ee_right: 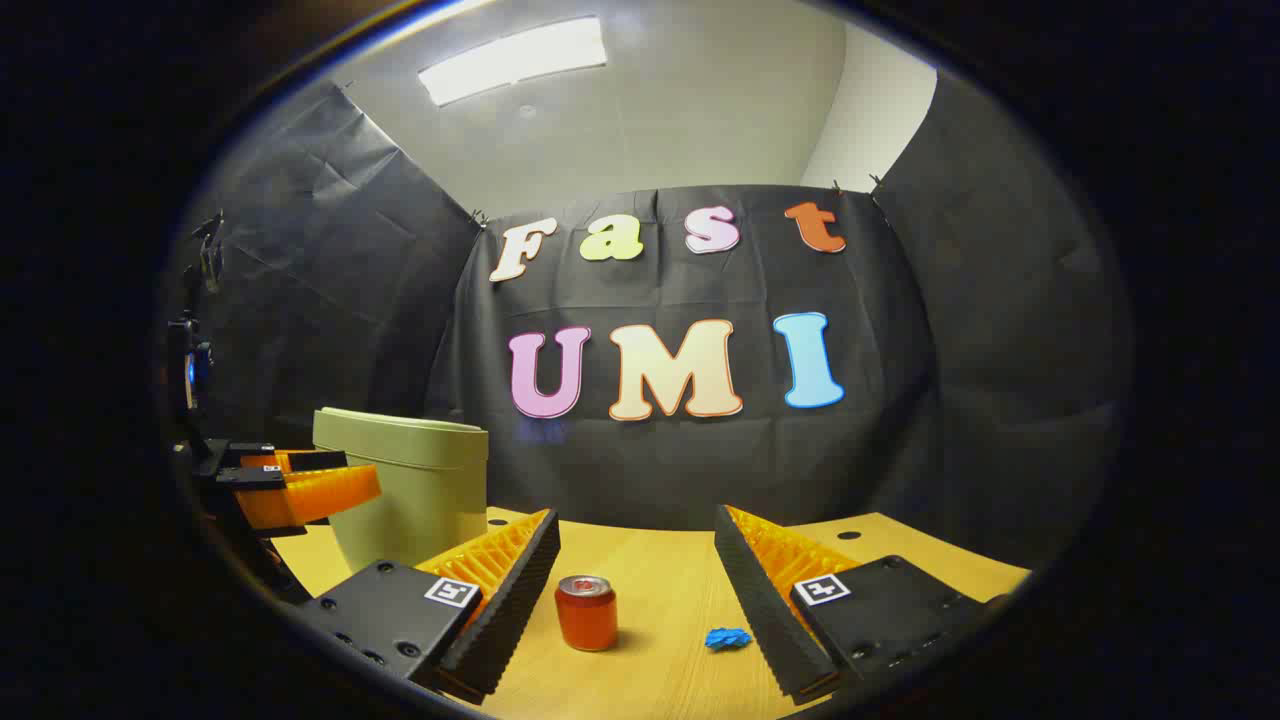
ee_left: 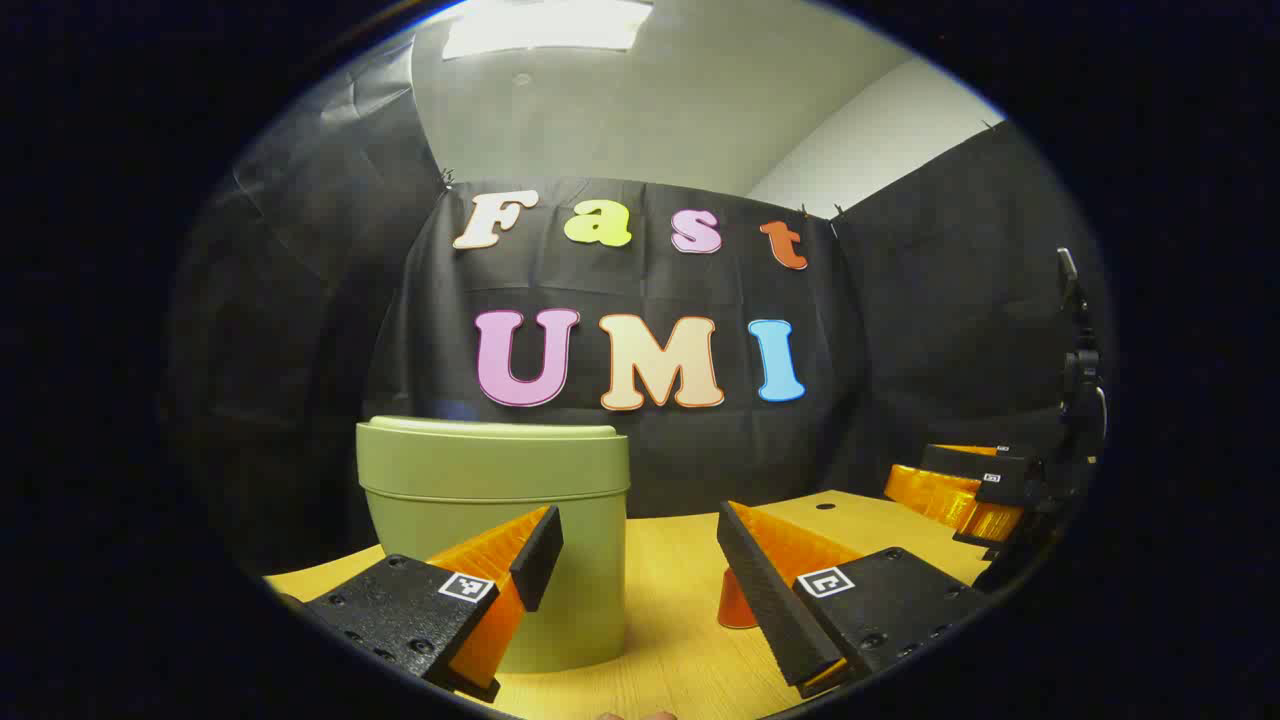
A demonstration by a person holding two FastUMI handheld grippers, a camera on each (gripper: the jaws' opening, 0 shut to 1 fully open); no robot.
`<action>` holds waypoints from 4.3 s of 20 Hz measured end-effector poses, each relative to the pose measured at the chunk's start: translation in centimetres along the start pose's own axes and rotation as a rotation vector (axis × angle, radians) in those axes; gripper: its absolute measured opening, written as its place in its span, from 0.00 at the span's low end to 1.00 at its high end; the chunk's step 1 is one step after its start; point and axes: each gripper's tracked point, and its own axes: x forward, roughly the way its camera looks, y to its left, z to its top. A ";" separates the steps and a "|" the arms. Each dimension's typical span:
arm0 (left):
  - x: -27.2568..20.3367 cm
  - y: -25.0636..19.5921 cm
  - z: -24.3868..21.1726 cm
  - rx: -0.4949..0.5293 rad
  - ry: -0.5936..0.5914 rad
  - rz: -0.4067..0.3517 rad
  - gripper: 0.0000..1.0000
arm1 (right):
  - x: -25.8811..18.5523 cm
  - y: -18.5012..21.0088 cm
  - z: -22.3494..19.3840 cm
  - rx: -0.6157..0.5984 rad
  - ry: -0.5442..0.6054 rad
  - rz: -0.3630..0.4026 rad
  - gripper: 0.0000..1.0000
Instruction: Press the lid of the desktop garbage bin to open it, pick up the crumpled paper on the desktop and throw it into the bin, then pick up the pop can on the desktop and drop it into the bin, and finally close the garbage bin lid.
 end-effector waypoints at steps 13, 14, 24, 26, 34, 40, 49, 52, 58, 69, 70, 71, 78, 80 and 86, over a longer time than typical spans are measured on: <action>0.0 0.6 -0.3 -0.009 0.009 0.026 0.94 | -1.1 0.0 1.2 -0.093 0.000 -0.025 0.98; 0.1 0.7 -0.2 -0.007 0.007 0.029 0.94 | -1.2 0.0 1.2 -0.099 0.005 -0.020 0.98; -0.4 1.0 0.3 -0.015 0.001 0.036 0.94 | -1.5 0.3 1.4 -0.093 0.013 -0.007 0.98; -0.4 1.0 0.3 -0.014 0.005 0.036 0.94 | -1.6 0.3 1.3 -0.096 0.017 -0.005 0.98; -0.8 0.9 0.7 -0.006 0.007 0.024 0.92 | -1.7 0.3 1.3 -0.100 0.027 -0.019 0.98; -1.2 0.9 1.2 -0.001 0.002 0.024 0.63 | -1.8 0.3 1.2 -0.093 0.046 -0.019 0.98; -1.6 2.1 1.7 0.030 0.021 0.063 0.14 | -2.0 0.3 0.9 -0.114 0.078 -0.013 0.98; -1.4 3.0 2.3 0.051 0.026 0.086 0.00 | -2.0 0.3 0.8 -0.115 0.084 -0.015 0.98; 0.2 4.5 6.0 0.072 -0.010 0.113 0.00 | -1.9 0.1 0.3 -0.100 0.116 -0.020 0.98; 5.5 8.0 7.4 0.079 0.000 0.168 0.00 | -0.8 -1.6 -1.4 -0.100 0.163 -0.035 0.98; 5.8 8.4 6.9 0.077 0.010 0.177 0.00 | -0.8 -1.7 -1.5 -0.108 0.162 -0.037 0.98; 6.1 8.8 6.3 0.078 0.024 0.186 0.00 | -0.7 -1.8 -1.3 -0.113 0.160 -0.039 0.98; 6.7 9.6 4.5 0.055 0.068 0.201 0.00 | -0.5 -2.8 -1.5 -0.102 0.155 -0.062 0.98; 6.8 9.6 4.4 0.053 0.067 0.206 0.00 | -0.4 -2.9 -1.7 -0.090 0.161 -0.064 0.98; 6.6 9.5 4.2 0.057 0.072 0.198 0.00 | -0.4 -2.7 -2.5 -0.091 0.182 -0.058 0.98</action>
